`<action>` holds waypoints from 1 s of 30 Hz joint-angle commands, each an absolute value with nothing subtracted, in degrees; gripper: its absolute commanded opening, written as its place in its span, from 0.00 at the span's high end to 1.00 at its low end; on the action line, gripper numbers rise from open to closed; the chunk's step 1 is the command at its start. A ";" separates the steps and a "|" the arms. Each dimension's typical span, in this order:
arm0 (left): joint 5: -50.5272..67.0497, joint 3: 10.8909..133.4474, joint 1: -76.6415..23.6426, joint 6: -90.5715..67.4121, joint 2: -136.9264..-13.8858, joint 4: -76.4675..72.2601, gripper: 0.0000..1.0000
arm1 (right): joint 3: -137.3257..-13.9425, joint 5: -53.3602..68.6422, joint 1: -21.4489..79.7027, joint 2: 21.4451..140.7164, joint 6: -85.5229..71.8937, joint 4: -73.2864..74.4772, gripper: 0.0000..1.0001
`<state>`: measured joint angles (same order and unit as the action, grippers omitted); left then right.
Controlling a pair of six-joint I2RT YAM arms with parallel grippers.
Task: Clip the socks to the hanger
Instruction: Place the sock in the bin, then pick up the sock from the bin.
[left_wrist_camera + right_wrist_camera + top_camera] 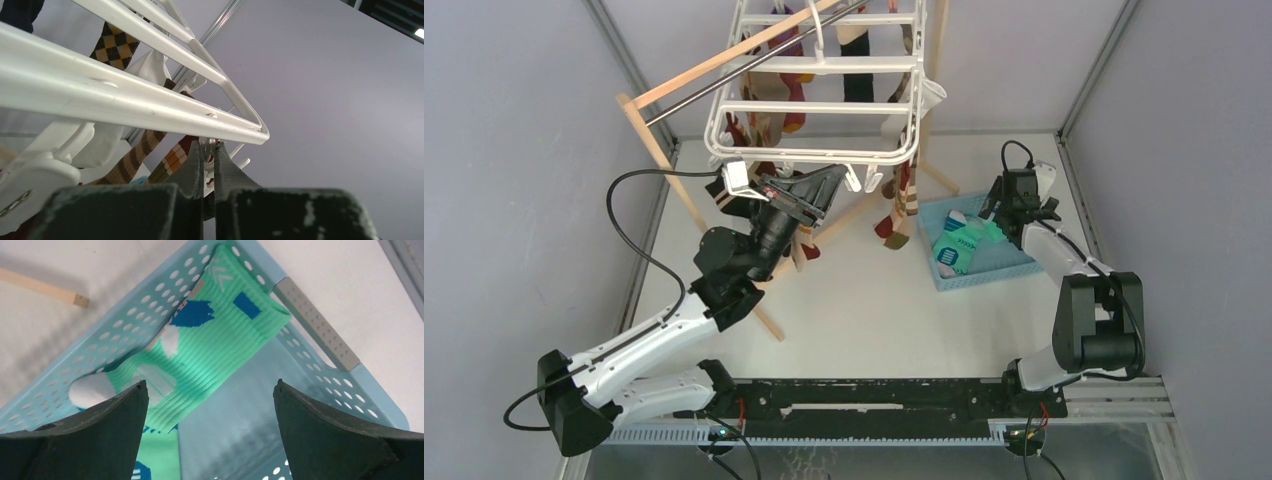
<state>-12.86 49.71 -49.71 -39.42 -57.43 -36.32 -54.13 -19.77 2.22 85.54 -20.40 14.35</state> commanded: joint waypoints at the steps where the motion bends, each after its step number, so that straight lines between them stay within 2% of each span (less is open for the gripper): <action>1: -11.87 51.15 -49.58 -37.90 -56.79 -35.68 1.00 | -56.69 -25.82 2.02 86.70 -24.24 13.00 0.01; 19: -12.22 50.63 -49.10 -37.62 -55.94 -35.68 1.00 | -65.76 -23.63 -2.52 102.55 -23.26 18.62 0.01; 25: -12.21 50.56 -48.90 -37.75 -55.99 -35.68 1.00 | -69.97 -20.62 -3.14 109.60 -20.67 21.10 0.08; 30: -12.22 50.54 -48.74 -37.75 -56.07 -35.68 1.00 | -71.81 -17.97 -3.16 111.95 -19.13 22.51 0.29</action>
